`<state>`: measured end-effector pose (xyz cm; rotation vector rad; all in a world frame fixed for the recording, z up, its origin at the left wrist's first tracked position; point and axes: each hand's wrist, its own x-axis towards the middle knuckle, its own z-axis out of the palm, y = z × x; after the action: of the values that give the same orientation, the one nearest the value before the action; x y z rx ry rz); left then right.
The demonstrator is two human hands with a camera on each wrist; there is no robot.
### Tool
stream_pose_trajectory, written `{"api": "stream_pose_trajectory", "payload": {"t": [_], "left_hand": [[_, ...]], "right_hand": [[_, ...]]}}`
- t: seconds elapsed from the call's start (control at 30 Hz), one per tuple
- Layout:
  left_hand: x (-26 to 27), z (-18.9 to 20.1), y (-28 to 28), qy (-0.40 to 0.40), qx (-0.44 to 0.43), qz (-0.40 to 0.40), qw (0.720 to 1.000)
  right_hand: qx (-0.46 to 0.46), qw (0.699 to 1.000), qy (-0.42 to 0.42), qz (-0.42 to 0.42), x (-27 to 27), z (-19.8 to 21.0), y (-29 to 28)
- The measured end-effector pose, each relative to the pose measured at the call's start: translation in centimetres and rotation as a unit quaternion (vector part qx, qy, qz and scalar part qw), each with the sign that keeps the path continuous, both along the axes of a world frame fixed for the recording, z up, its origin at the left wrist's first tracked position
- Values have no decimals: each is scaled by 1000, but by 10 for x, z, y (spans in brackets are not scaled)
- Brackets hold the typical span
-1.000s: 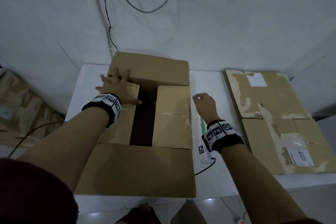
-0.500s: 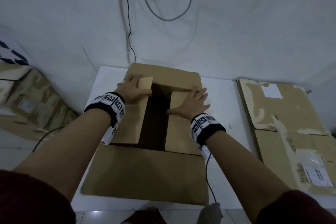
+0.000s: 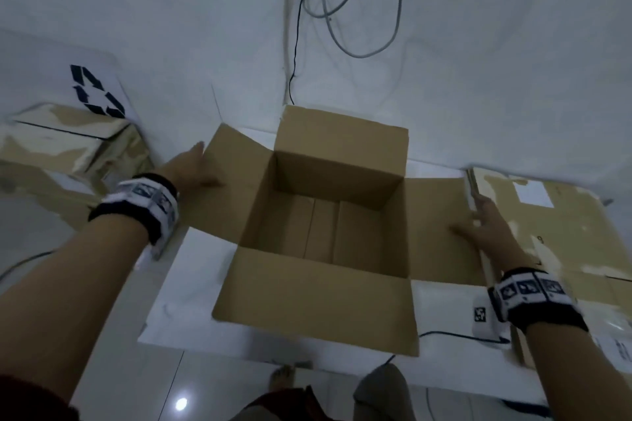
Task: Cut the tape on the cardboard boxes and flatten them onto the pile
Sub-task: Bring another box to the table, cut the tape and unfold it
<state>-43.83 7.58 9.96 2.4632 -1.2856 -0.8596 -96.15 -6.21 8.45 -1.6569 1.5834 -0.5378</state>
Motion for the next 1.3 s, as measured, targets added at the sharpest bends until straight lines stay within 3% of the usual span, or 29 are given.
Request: {"api": "stream_pose_trajectory", "payload": {"t": [0.07,0.13,0.17,0.23,0.33,0.4,0.47,0.53,0.63,0.73,0.83,0.97,1.1,1.2,1.3], "left_hand": [[-13,-18,16,-102,45,-11,994],[-41,-32,33,-164,-3,-54,985],[-58,-38,40,-163,-39,-63,984],[-90,-45,51,-129,-86,-14,988],[-112,-68,57,-46,-63,26,997],[-110,-85,56,61,-60,30,996],[-102,-99,57,151,-86,25,984],[-95,-109,56,180,-105,22,978],[-90,-122,57,188,-115,19,975],[-84,-143,62,193,-146,6,970],[-102,-103,87,200,-172,-18,965],[-115,-85,114,178,-213,15,961],[-112,-77,135,96,-339,137,926],[-97,-84,139,73,-279,269,919],[-112,-61,140,175,-228,336,897]], "right_hand": [[-45,991,124,3,-4,-19,23],[-129,972,195,35,8,-34,47],[-159,968,188,51,18,-41,61],[-137,980,127,66,42,-55,89],[-17,998,19,60,64,-68,126],[31,997,-42,59,69,-69,136],[21,996,-46,70,71,-64,139],[-40,989,48,137,66,-64,139],[-96,935,236,246,60,-71,144],[-198,896,305,253,65,-73,154],[-292,864,317,262,75,-82,162],[-294,875,281,263,76,-84,172],[-273,881,258,288,86,-57,178],[-277,899,205,271,97,-15,177],[-231,931,150,241,108,37,175]]}}
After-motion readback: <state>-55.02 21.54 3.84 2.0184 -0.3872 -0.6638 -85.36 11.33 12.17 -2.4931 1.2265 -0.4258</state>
